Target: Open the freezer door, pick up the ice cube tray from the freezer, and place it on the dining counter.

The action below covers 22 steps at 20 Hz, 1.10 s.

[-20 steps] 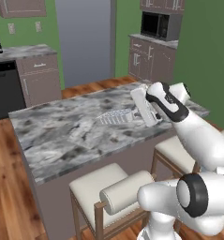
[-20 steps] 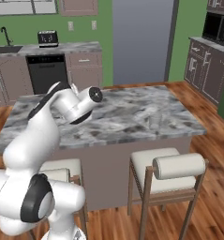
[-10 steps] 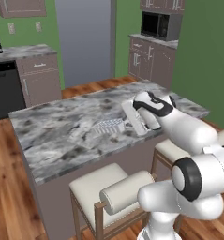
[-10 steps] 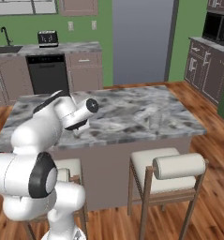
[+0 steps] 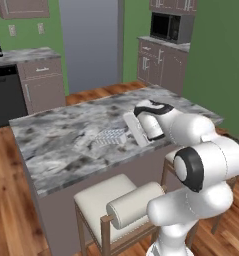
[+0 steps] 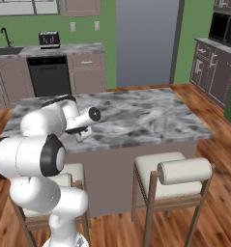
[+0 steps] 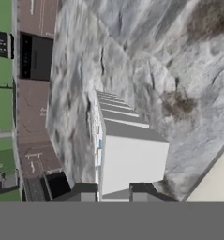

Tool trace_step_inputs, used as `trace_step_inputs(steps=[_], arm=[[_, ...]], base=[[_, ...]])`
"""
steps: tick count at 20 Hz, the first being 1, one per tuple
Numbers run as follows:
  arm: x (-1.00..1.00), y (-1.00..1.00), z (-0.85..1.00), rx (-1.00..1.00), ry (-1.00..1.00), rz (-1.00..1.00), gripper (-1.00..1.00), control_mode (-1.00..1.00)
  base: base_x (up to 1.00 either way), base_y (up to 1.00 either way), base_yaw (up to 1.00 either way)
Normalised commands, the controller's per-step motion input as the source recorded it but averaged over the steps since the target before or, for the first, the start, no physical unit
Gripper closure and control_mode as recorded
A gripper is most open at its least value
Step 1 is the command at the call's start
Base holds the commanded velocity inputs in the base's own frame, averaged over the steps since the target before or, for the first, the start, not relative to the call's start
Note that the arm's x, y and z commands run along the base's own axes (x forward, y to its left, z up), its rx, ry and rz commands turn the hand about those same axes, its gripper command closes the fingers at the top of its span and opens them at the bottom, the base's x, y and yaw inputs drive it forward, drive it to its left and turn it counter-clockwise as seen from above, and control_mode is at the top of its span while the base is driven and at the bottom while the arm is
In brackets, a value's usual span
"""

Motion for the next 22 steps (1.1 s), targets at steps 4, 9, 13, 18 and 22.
trace_step_inputs(steps=[4, 9, 13, 18, 22], arm=[[0.62, 0.22, -0.02, 0.0, 0.0, 0.0, 1.0, -1.0], [0.74, 0.32, -0.09, 0.0, 0.0, 0.0, 1.0, -1.0], [0.74, 0.29, -0.18, 0.0, 0.0, 0.0, 1.0, -1.0], [0.59, 0.24, -0.16, 0.0, 0.0, 0.0, 1.0, -1.0], [0.17, 0.02, 0.0, 0.0, 0.02, 0.0, -1.0, -1.0]], base=[[0.0, 0.0, 0.0], [0.0, 0.0, 0.0], [0.0, 0.0, 0.0], [0.0, 0.0, 0.0], [0.0, 0.0, 0.0]])
